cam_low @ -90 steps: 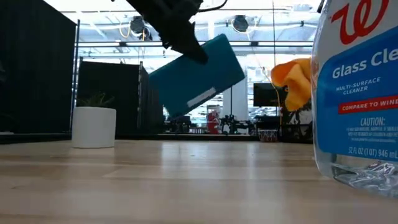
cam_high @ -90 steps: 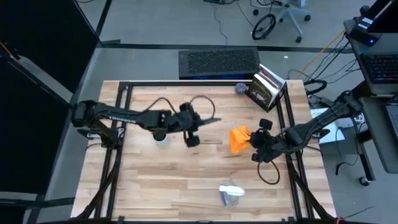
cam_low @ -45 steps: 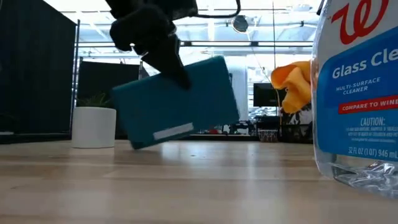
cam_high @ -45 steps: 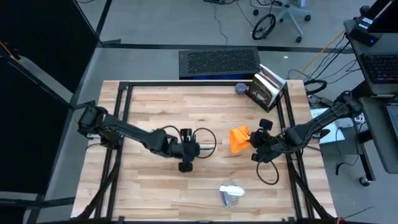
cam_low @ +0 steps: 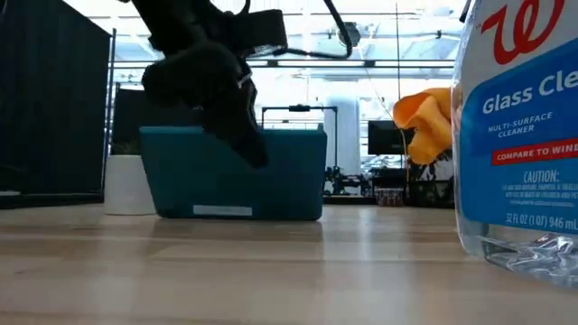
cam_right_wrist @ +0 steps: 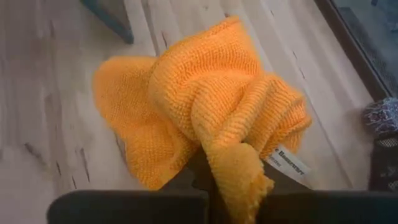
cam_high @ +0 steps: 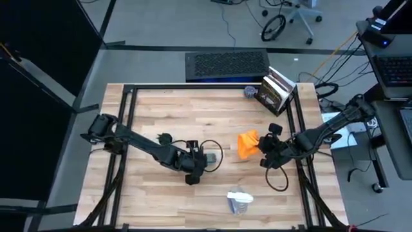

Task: Apply microfiber cloth
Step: Wipe the blue tablet with the orange microfiber cloth, then return to Home Position

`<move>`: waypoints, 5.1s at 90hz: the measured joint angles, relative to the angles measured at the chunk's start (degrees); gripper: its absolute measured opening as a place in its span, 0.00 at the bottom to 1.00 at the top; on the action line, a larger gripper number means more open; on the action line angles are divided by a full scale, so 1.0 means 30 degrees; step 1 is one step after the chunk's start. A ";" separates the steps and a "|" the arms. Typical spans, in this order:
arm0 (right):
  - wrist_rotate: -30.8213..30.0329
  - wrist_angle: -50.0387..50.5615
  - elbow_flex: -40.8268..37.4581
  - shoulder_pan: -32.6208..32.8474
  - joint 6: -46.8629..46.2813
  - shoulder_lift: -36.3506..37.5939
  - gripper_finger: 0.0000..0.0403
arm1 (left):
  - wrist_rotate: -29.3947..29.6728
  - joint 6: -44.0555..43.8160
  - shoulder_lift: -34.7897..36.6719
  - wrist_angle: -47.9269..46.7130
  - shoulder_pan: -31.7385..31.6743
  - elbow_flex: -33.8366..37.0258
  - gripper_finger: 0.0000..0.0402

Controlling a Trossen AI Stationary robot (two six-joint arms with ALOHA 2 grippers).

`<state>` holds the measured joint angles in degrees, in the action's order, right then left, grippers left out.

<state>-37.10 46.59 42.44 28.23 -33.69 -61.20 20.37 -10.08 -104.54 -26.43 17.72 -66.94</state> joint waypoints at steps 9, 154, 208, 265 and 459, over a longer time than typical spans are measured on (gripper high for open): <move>-0.0002 -0.0007 0.0000 0.0000 0.0007 -0.0005 0.03 | -0.0445 -0.0042 -0.0062 0.0041 -0.0023 0.0043 0.25; 0.3949 -0.5689 -0.6125 -0.1792 -0.3747 -0.0005 0.12 | -0.0143 -0.1730 0.2656 -0.1153 0.0233 -0.0896 0.41; 0.6087 -0.5134 -0.6228 -0.2800 -0.5372 0.0000 0.66 | -0.0143 -0.2057 0.2656 -0.1145 0.0232 -0.0896 0.41; 1.2198 -0.0699 -0.1295 -0.1876 -0.4949 0.0010 0.74 | -0.0288 -0.2079 0.2656 -0.1138 0.0378 -0.0896 0.41; 0.8571 -1.4119 -1.1907 -0.4810 0.9794 1.9232 0.04 | -0.5691 0.0325 2.0099 0.7752 -0.5648 1.3429 0.02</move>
<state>-11.39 4.23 6.71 13.80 -4.31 -3.50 3.30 -9.10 -44.25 -3.17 0.78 -26.65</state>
